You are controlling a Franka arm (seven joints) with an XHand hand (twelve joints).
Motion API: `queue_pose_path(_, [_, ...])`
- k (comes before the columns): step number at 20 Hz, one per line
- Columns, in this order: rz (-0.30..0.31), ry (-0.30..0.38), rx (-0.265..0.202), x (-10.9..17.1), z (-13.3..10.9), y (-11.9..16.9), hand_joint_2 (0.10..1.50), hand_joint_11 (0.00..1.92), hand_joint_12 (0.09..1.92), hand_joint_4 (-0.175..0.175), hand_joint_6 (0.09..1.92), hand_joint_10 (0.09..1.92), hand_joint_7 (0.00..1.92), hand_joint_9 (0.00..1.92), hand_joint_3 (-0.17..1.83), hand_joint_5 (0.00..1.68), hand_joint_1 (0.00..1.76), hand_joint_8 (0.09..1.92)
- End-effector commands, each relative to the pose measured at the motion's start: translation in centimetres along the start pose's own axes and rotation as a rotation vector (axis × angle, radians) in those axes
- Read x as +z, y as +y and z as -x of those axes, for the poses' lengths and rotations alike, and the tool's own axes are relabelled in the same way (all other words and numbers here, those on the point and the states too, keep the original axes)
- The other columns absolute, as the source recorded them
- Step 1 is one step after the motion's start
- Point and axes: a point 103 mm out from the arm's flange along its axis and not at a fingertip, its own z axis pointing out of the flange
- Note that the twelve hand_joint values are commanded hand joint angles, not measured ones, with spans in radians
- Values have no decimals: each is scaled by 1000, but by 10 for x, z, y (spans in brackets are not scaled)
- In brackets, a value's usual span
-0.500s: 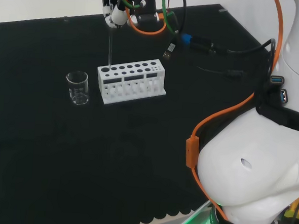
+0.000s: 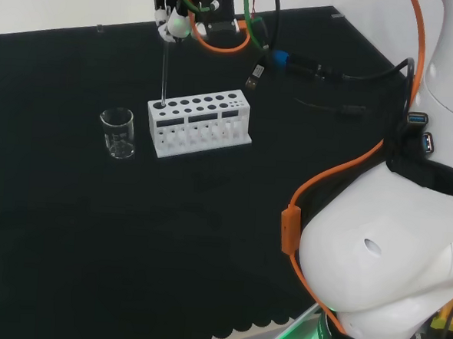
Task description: Stir in the beaker to the left of the white test tube rack with the glass rod.
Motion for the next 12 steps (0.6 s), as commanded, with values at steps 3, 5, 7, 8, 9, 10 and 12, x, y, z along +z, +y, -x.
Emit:
queue_pose_path(3, [5,-5,-26,-4,-17,5,527,1603,564,-175,851,456,1425,1709,909,1140,1330,698])
queue_pose_path(5, [8,-6,-36,-6,-24,7,527,1603,564,-175,850,455,1425,1709,909,1140,1330,697])
queue_pose_path(7, [9,-10,-45,-8,-31,8,526,1604,563,-175,849,454,1426,1710,909,1141,1330,695])
queue_pose_path(8, [9,-14,-50,-8,-35,8,526,1604,563,-175,849,453,1426,1710,909,1141,1330,695])
queue_pose_path(9, [11,-16,-54,-9,-39,9,526,1604,563,-175,849,453,1426,1710,909,1141,1330,695])
queue_pose_path(10, [13,-20,-58,-11,-44,9,526,1604,563,-175,849,452,1427,1711,909,1141,1331,694])
queue_pose_path(12, [16,-25,-65,-13,-51,10,526,1604,562,-175,848,451,1427,1711,909,1142,1331,693])
